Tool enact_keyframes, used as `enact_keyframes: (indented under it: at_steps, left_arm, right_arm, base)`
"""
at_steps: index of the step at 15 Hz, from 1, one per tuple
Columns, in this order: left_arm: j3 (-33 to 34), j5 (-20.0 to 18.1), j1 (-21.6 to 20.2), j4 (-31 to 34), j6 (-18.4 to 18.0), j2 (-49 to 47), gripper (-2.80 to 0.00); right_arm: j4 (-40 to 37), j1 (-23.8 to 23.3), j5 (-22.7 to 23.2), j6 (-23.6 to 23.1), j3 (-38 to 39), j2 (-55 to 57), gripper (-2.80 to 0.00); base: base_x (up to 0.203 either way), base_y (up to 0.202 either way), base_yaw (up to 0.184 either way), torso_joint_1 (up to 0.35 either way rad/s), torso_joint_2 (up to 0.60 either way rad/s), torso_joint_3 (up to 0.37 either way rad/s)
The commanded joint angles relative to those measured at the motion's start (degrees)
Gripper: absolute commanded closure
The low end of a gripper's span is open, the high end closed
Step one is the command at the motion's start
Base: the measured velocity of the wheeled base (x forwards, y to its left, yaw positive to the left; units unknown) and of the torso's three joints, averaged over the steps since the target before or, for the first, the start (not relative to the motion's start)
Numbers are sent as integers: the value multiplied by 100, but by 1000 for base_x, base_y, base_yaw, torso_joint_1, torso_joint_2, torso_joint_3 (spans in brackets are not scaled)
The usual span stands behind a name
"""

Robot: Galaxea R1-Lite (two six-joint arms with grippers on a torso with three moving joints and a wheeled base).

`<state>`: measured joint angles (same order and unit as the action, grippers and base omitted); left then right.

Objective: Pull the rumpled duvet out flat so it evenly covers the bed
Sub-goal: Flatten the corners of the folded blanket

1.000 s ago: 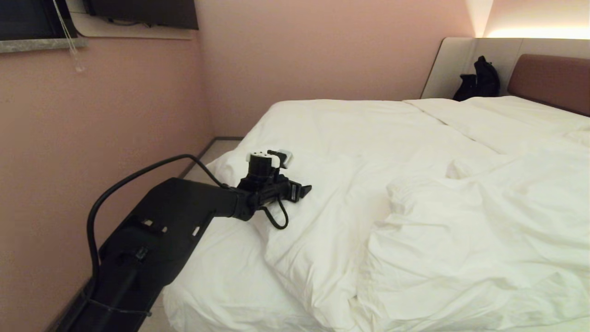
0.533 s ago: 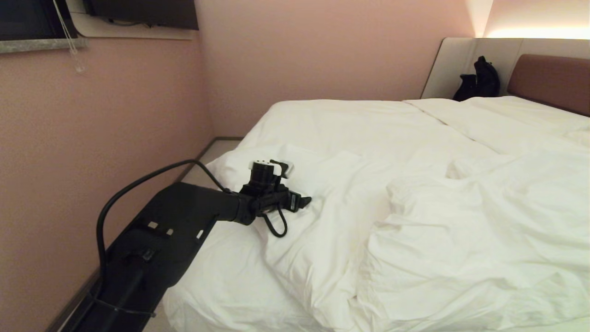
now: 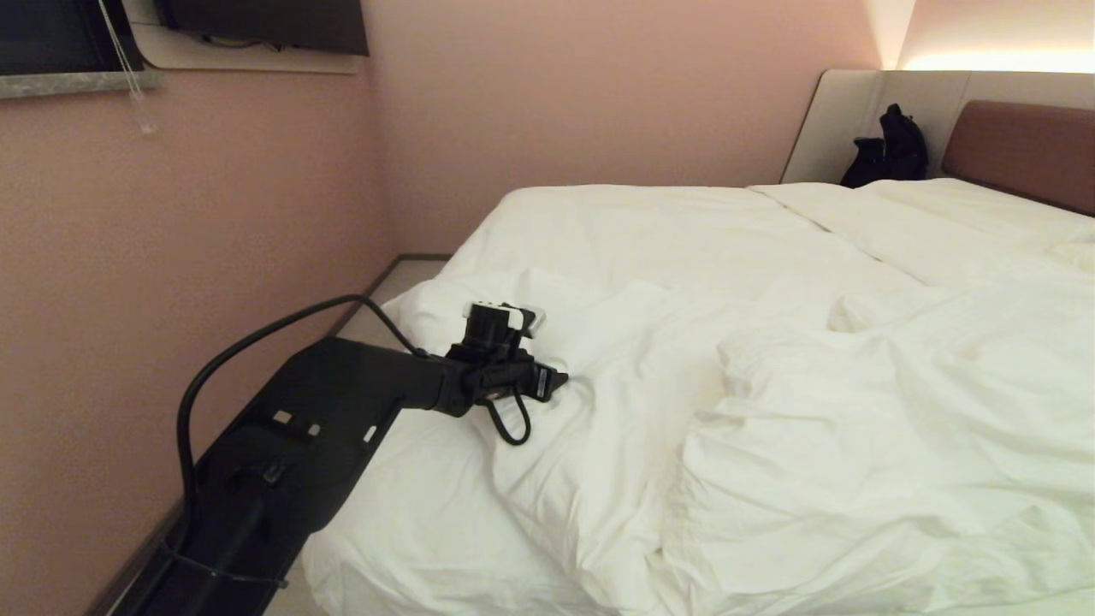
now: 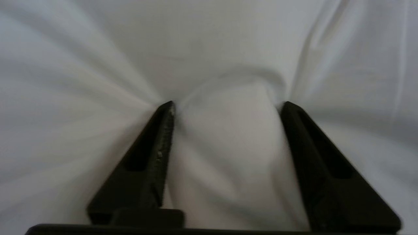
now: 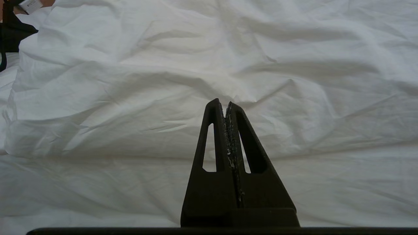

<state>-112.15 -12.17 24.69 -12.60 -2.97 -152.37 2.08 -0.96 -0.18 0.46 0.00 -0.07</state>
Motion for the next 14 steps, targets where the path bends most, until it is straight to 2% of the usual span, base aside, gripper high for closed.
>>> enact_keyframes:
  at_steps: [1, 11, 14]
  left_arm:
    - [1, -5, 1, -32, -1, 14, 0]
    - [4, -2, 10, -67, 7, 100, 0]
    - [31, 23, 12, 2, 123, 483, 0]
  right_arm:
    - [2, 0, 1, -2, 0, 7, 0]
    - [2, 0, 1, -2, 0, 7, 0]
    - [2, 0, 1, 4, 0, 7, 0]
  base:
    - [0, 0, 0, 0, 0, 0]
    - [0, 0, 0, 0, 0, 0]
    - [0, 0, 0, 0, 0, 0]
